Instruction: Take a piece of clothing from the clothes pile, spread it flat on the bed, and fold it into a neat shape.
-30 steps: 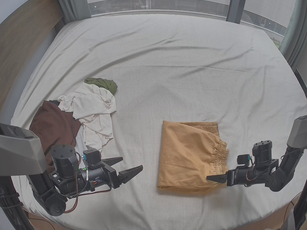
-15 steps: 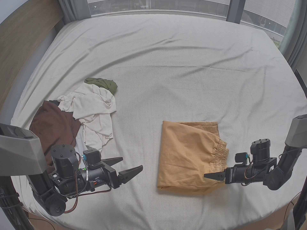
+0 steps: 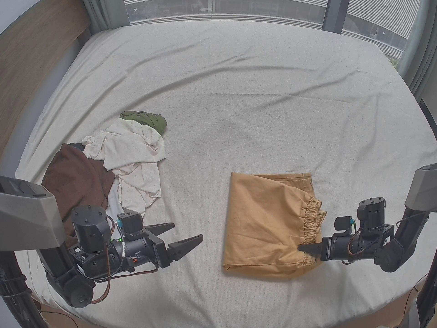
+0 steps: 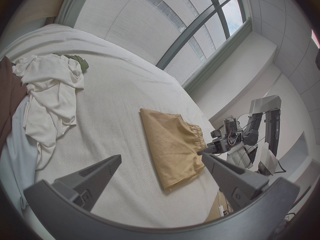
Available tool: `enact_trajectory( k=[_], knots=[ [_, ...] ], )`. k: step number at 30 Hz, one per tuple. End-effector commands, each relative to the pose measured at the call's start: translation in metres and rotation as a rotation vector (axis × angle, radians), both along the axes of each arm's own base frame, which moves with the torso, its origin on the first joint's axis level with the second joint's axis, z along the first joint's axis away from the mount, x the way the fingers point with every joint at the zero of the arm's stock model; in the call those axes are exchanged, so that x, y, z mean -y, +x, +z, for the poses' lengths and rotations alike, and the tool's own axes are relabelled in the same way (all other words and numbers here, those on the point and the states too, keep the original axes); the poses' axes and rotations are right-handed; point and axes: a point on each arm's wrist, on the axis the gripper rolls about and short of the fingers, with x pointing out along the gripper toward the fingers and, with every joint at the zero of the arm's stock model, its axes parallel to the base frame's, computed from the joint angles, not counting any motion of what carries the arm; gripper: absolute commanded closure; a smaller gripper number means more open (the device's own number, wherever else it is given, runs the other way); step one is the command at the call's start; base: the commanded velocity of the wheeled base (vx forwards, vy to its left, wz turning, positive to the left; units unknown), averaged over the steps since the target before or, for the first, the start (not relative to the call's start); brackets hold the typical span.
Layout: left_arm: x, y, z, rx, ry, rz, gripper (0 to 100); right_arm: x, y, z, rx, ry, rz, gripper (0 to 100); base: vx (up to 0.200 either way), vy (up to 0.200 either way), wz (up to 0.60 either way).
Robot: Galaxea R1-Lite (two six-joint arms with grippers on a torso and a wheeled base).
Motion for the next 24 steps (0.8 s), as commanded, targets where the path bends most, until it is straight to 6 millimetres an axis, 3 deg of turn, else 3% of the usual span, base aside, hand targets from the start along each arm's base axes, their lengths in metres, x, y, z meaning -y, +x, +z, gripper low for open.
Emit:
enact_trajectory(
  k=[1, 8, 17, 24],
  knots=[
    [-0.002, -0.001, 0.005, 0.016, -0.007, 0.005, 0, -0.006, -0.001, 0.009, 0.033, 0.043, 0.013, 100, 0.0, 0.0, 0.0],
    [-0.005, -0.008, 0.015, 0.039, -0.018, 0.007, 0, -0.01, 0.003, 0.022, 0.164, 0.098, 0.012, 100, 0.0, 0.0, 0.0],
    [-0.017, -0.007, 0.012, 0.086, 0.054, 0.035, 0, -0.027, 0.005, 0.046, 0.295, 0.187, 0.019, 100, 0.0, 0.0, 0.0],
    [-0.024, -0.009, 0.009, 0.092, 0.087, 0.044, 0, -0.032, 0.011, 0.053, 0.338, 0.197, 0.012, 100, 0.0, 0.0, 0.0]
  ],
)
